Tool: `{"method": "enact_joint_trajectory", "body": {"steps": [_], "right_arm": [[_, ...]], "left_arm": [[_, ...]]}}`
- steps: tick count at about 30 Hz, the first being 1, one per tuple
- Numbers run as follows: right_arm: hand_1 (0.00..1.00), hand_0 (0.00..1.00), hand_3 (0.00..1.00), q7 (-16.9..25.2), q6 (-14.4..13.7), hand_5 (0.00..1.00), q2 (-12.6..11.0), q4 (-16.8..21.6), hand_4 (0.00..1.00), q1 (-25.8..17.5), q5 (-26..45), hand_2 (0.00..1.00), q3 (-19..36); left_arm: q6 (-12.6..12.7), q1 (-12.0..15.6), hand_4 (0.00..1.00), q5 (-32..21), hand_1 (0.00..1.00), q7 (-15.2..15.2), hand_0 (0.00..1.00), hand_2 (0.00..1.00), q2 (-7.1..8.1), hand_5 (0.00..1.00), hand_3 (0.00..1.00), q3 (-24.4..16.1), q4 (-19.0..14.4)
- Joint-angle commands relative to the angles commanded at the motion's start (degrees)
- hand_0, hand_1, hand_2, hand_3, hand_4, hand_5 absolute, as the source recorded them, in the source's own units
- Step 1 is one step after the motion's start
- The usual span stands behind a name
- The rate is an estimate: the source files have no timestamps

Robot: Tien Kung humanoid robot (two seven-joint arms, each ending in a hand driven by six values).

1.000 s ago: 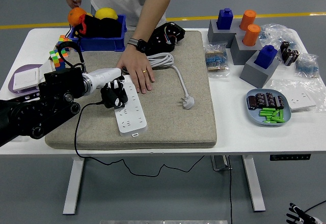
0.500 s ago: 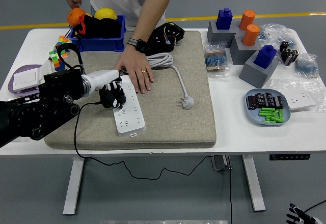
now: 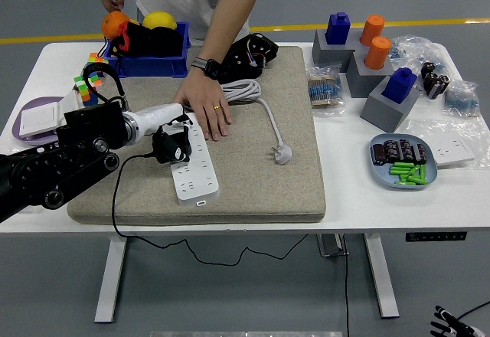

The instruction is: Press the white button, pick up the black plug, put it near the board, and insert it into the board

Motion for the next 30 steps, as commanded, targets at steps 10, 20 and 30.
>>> {"method": "enact_joint_trajectory", "body": {"steps": [10,20,30], "right_arm": [[0.664,0.778,0.615,0.05,0.04,0.458,0.1,0.0,0.714,-0.11,0.08,0.641,-0.36],[0.664,0.778,0.616,0.02,0.03,0.458,0.21,0.0,0.714,-0.4,-0.29,0.64,0.06],[0.664,0.778,0.615,0.23,-0.09,0.456,0.47,0.0,0.713,-0.61,-0.61,0.64,0.43]], "left_arm": [[0.38,2.44,0.998,0.1,0.998,-0.44,0.953,0.998,0.7,0.284,0.998,-4.63,-1.51],[3.43,10.32,0.998,4.63,0.998,-2.95,0.949,0.998,2.8,0.309,0.998,-19.95,-11.06],[9.77,17.08,0.998,9.04,0.982,-8.44,0.914,0.987,4.83,0.332,0.971,-36.49,-9.89]]}}
